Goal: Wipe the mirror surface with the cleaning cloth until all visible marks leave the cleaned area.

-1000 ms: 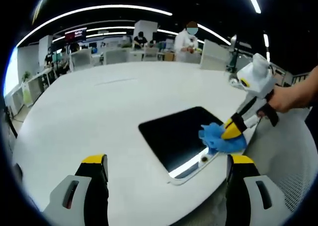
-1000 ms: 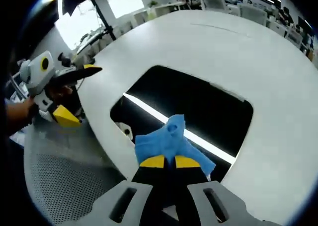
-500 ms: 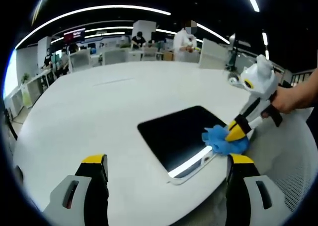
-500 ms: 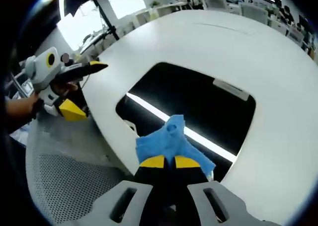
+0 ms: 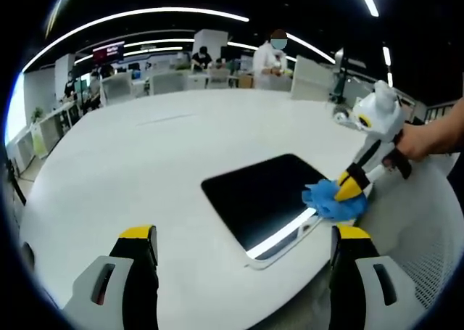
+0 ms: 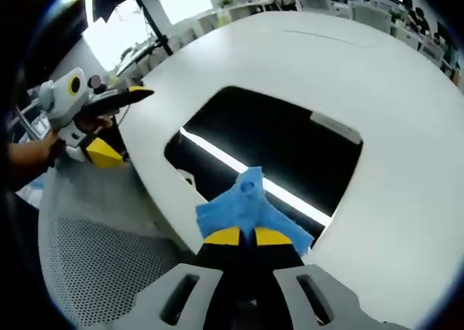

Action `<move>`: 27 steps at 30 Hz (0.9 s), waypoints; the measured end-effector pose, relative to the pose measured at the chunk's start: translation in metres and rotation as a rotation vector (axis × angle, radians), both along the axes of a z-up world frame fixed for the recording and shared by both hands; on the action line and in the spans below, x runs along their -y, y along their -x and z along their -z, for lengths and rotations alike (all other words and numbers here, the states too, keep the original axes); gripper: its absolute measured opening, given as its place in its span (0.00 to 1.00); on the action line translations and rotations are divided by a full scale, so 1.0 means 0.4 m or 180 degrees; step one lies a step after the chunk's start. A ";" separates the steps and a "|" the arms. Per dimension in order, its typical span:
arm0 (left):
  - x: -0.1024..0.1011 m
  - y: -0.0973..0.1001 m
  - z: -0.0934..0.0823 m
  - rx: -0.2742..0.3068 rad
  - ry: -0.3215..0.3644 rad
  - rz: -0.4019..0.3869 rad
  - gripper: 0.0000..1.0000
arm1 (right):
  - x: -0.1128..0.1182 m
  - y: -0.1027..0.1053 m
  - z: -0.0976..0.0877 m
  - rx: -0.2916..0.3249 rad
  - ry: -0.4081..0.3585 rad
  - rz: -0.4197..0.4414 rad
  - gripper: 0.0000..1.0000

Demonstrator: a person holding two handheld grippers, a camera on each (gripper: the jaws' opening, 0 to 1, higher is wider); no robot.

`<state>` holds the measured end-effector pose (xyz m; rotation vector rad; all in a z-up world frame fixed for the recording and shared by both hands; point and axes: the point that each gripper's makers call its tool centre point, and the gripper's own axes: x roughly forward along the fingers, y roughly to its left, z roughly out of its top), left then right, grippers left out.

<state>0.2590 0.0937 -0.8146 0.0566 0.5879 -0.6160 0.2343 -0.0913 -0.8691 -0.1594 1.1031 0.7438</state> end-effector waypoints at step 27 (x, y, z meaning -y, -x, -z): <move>0.006 0.003 0.003 -0.0026 0.0007 0.0039 1.00 | 0.064 -0.012 0.000 -0.0158 0.0108 0.0058 0.00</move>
